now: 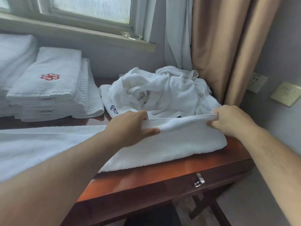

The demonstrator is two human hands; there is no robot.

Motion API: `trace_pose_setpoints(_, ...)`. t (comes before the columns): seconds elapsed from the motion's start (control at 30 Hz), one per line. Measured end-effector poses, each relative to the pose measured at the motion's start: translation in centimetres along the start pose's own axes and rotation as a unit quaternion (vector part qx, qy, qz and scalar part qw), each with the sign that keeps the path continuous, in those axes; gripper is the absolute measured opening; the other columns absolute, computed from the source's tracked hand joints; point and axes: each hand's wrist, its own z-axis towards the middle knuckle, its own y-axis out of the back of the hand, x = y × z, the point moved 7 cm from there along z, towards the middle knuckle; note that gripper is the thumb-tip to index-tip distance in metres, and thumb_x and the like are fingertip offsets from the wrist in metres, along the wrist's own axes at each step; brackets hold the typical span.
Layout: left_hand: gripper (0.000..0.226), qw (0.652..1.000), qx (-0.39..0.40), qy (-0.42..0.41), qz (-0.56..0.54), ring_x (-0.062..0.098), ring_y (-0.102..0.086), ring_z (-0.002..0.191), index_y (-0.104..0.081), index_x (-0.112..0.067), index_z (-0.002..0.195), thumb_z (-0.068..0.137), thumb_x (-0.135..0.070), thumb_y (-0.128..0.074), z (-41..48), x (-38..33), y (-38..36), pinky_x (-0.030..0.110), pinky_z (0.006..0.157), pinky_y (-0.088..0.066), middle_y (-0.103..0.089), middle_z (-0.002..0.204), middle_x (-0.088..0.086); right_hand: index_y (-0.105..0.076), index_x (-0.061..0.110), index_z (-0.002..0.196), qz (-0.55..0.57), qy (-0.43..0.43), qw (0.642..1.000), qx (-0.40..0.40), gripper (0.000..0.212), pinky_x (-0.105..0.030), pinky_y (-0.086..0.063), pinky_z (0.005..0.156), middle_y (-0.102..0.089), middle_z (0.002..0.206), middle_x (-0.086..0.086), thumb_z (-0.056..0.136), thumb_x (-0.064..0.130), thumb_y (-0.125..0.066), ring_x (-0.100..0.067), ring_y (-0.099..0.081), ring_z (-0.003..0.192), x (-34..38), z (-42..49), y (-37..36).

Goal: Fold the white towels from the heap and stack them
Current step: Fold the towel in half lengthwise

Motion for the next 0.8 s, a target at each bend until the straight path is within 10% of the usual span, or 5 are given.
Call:
trace_pose_setpoints(0.27, 0.049, 0.993, -0.080, -0.026, 0.082, 0.017, -0.044, 0.063, -0.046, -0.030, 0.082, 0.089, -0.076, -0.031, 0.0, 0.0, 0.6, 0.030, 0.053, -0.029, -0.043, 0.070, -0.012, -0.072, 0.024, 0.087, 0.387, -0.107, 0.916, -0.023, 0.013, -0.026, -0.047, 0.060, -0.071, 0.082, 0.005, 0.082, 0.031, -0.082, -0.012, -0.067, 0.072, -3.5, 1.5, -5.6)
trace_pose_setpoints(0.6, 0.049, 0.981, -0.094, -0.036, 0.164, 0.020, -0.045, 0.062, -0.055, -0.026, 0.094, 0.091, -0.070, -0.033, 1.6, 1.0, 0.6, 0.030, 0.052, -0.027, -0.057, 0.075, -0.004, -0.065, 0.018, 0.094, 0.241, -0.121, 0.962, -0.032, 0.024, -0.034, -0.049, 0.070, -0.066, 0.087, 0.001, 0.098, 0.038, -0.053, -0.016, -0.058, 0.077, -1.9, 4.5, -6.7)
trace_pose_setpoints(0.8, 0.049, 0.995, 0.008, 0.085, 0.047, 0.015, -0.056, 0.080, -0.042, -0.037, 0.110, 0.086, -0.078, -0.028, -0.1, 6.1, 0.7, 0.034, 0.063, -0.041, -0.054, 0.088, -0.014, -0.063, 0.021, 0.123, 0.131, -0.013, 0.981, -0.140, 0.033, -0.048, -0.041, 0.100, -0.056, 0.125, -0.007, 0.091, 0.030, -0.062, -0.032, -0.046, 0.121, 6.6, 1.8, -3.6)
